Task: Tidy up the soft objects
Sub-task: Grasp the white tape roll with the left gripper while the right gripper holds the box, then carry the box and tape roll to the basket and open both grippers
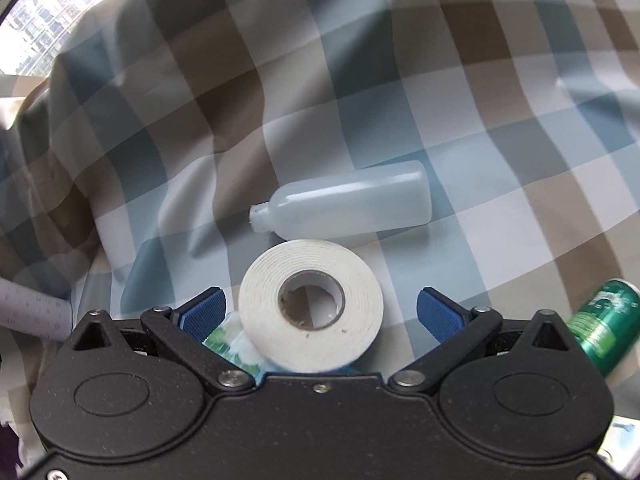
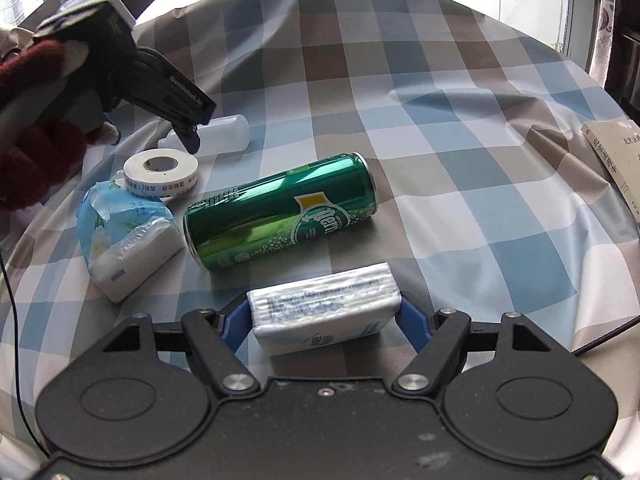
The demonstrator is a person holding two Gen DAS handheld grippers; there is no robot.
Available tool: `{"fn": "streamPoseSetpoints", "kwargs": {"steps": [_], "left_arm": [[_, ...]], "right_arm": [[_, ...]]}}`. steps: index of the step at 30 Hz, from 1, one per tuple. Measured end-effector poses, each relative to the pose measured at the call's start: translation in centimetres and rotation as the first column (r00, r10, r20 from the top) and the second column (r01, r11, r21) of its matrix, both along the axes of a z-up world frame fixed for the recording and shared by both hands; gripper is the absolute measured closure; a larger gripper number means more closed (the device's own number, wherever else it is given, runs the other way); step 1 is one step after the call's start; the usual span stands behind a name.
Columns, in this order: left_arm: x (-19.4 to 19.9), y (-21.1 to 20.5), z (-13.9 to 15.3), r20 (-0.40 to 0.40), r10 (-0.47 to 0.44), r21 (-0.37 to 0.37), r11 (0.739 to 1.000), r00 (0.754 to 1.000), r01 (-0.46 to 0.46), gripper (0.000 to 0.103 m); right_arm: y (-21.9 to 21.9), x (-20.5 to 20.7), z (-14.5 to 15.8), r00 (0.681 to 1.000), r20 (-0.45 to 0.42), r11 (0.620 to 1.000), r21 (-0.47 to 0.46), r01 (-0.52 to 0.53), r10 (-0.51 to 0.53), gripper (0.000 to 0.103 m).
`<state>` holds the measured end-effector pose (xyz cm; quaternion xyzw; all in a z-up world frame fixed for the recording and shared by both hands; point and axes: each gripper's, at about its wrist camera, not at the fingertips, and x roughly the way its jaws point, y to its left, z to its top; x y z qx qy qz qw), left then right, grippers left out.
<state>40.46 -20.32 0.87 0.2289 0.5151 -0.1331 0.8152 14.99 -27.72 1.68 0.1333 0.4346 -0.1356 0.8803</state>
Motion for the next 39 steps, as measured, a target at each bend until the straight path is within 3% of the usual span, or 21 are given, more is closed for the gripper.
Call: {"fn": "streamPoseSetpoints", "kwargs": {"steps": [5,13,20,28,31,32,39], "left_arm": [[1.5,-0.6,-2.5,-0.032,0.018,0.058,0.998,0.999,-0.016,0.004],[2.5,-0.6,-4.1,-0.057,0.027,0.094,0.995,0.998,-0.021,0.004],[2.5,0.4,-2.8,-0.06,0.024,0.005,1.0,0.998,-0.024,0.004],[2.8,0.5,-4.4,-0.073,0.024,0.082,0.996,0.997,-0.018,0.004],[3.1,0.5,-4.8,-0.08,0.027,0.078,0.997,0.996,-0.021,0.005],[3.3,0.6,-4.8,-0.084,0.032,0.076,0.997,0.996,-0.025,0.012],[5.6,2.6,-3.7,-0.068,0.107,0.004,0.994,0.992,-0.106,0.013]], "right_arm": [[-0.7,0.1,0.1,1.0,0.001,0.999,0.041,0.013,-0.014,0.028],[-1.0,0.2,0.1,1.0,0.004,0.997,0.07,0.014,-0.015,0.028],[-0.7,0.3,0.1,1.0,0.002,0.998,0.061,0.005,-0.005,0.028],[-0.7,0.3,0.1,1.0,-0.001,0.998,0.065,-0.002,0.002,0.028],[-0.7,0.4,0.0,1.0,-0.007,0.998,0.07,-0.006,0.007,0.028],[-0.7,0.4,0.0,1.0,-0.007,0.998,0.068,-0.007,0.008,0.028],[-0.7,0.5,-0.1,1.0,-0.007,0.998,0.062,-0.011,0.012,0.028]]}}
